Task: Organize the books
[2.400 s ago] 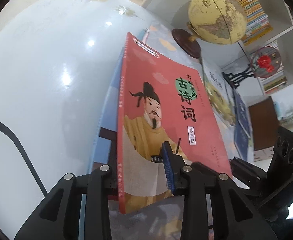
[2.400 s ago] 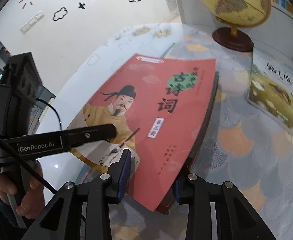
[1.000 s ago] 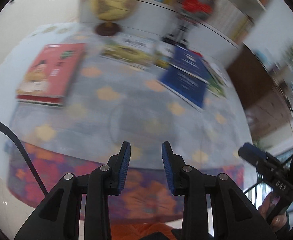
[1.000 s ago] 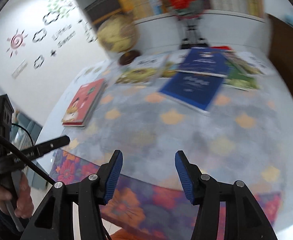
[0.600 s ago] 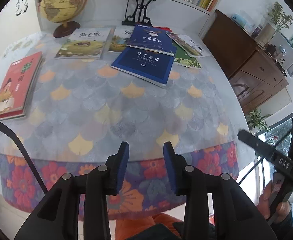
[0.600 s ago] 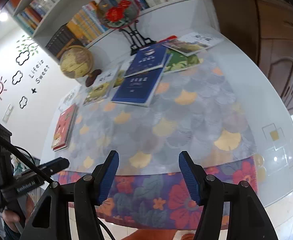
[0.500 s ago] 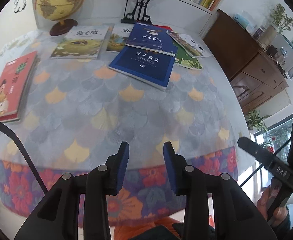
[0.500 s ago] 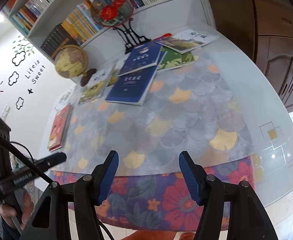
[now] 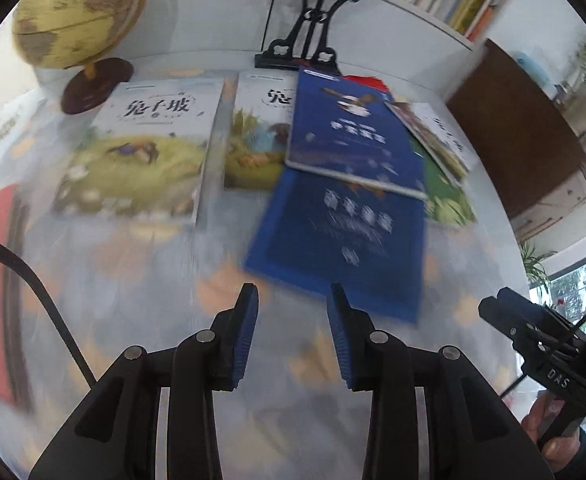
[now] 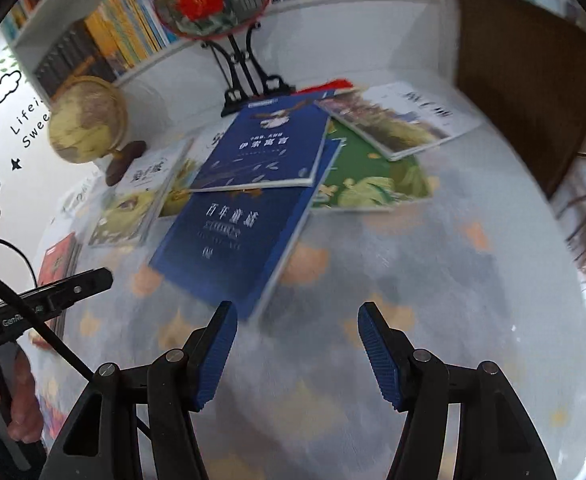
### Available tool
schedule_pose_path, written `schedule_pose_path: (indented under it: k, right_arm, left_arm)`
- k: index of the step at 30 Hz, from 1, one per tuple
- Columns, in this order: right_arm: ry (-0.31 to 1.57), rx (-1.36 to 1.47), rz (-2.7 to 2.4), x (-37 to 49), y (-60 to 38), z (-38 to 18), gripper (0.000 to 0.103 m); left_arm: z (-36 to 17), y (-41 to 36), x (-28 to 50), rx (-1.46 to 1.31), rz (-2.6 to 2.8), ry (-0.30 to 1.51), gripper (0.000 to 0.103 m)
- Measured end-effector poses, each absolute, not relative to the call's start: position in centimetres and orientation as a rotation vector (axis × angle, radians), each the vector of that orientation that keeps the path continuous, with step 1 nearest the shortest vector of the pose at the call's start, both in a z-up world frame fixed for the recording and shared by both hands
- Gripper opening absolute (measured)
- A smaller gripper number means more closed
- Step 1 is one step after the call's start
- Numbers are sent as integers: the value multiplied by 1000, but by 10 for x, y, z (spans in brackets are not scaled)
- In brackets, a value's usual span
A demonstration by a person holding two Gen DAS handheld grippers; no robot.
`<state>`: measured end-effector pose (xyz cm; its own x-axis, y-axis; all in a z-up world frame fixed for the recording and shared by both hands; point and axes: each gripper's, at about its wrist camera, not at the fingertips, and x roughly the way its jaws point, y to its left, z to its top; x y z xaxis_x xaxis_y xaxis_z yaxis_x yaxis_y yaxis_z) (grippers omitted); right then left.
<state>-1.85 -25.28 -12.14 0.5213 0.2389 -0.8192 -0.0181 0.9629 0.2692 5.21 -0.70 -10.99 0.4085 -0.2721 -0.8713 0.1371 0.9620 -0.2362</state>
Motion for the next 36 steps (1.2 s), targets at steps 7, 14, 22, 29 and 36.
schedule_pose_path:
  k: [7,14,22,29,36]
  right_arm:
    - [1079,266,149,48,-230,-152,55]
    - [1116,268,159,65,-218,-169,42]
    - [1130,227,153,66,-221,-173,43]
    - [1187,188,190,33,-243,-170,43]
    - [1281,128,260,-46,-262,-175,44]
  left_arm:
    - [-153,-4,112,-173,-284,1168,33]
    - [-165,-13,121,-161,-338,1186,33]
    - [-165,-22,103,-139,-384,1182,33]
    - [-166,-38,32,-172,-436,1238,33]
    - [-169,-53,-46,-227,-507,1352,33]
